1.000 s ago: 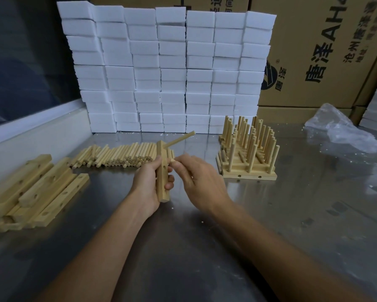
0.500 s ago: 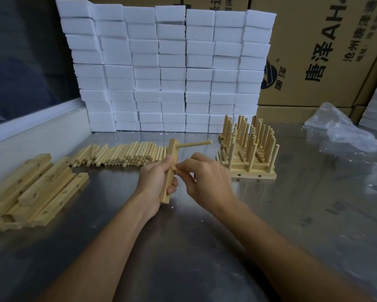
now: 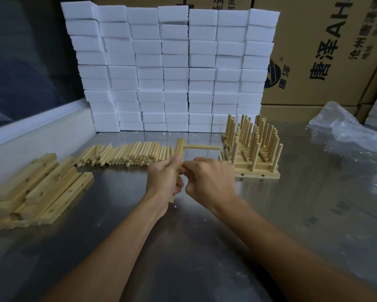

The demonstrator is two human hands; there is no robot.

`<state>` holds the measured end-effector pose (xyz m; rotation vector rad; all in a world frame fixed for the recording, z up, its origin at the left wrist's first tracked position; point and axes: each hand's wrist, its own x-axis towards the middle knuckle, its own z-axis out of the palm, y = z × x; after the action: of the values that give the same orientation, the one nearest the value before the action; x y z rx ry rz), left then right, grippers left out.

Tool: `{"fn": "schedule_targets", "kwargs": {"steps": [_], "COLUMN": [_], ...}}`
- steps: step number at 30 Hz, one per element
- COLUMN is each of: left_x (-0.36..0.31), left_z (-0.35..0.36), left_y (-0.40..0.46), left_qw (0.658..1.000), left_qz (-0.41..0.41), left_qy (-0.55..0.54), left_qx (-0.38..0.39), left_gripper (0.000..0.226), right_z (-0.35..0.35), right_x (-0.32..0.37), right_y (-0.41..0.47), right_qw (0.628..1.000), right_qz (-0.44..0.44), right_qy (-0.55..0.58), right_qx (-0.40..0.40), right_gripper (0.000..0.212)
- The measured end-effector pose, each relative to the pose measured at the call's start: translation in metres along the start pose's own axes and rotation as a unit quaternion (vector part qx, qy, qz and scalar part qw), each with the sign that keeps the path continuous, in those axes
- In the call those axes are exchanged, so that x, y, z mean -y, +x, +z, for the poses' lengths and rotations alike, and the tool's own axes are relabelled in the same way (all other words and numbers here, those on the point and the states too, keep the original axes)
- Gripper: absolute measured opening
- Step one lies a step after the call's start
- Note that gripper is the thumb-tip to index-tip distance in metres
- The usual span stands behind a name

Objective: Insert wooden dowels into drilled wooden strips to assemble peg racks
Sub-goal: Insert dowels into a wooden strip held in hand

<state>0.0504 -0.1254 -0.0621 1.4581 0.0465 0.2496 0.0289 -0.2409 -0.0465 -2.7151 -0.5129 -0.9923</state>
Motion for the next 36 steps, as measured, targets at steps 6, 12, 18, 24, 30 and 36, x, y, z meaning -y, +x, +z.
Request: {"fn": "schedule_targets", "kwargs": {"steps": [6, 12, 18, 24, 30, 36], "left_x": [0.003, 0.001, 0.0, 0.002, -0.001, -0.006], "left_z": [0.001, 0.0, 0.0, 0.0, -0.018, -0.045], "left_y": [0.0, 0.002, 0.001, 0.001, 0.015, 0.03], "left_qw": [0.998, 0.999, 0.988, 0.994, 0.99, 0.942], "left_qz": [0.028, 0.008, 0.116, 0.069, -0.044, -0.141], "left_qy": [0.047, 0.051, 0.103, 0.089, -0.04, -0.25], "left_qx": [0.007, -0.007, -0.017, -0.007, -0.127, -0.174], "left_gripper": [0.045, 0.044, 0.043, 0.038, 0.032, 0.02], "right_z": [0.004, 0.002, 0.007, 0.013, 0.017, 0.034], "right_x": [0.0, 0.006, 0.004, -0.006, -0.011, -0.02], "right_y": [0.002, 0.002, 0.012, 0.005, 0.003, 0.015], "right_qw": [0.995, 0.999, 0.974, 0.973, 0.952, 0.943], "right_qz": [0.076, 0.0, 0.151, 0.142, 0.1, 0.199], "right_qy": [0.07, 0.01, 0.147, 0.171, 0.288, 0.254], "right_qx": [0.008, -0.04, 0.079, 0.069, -0.043, 0.081], "right_gripper": [0.037, 0.039, 0.029, 0.026, 0.024, 0.028]}}
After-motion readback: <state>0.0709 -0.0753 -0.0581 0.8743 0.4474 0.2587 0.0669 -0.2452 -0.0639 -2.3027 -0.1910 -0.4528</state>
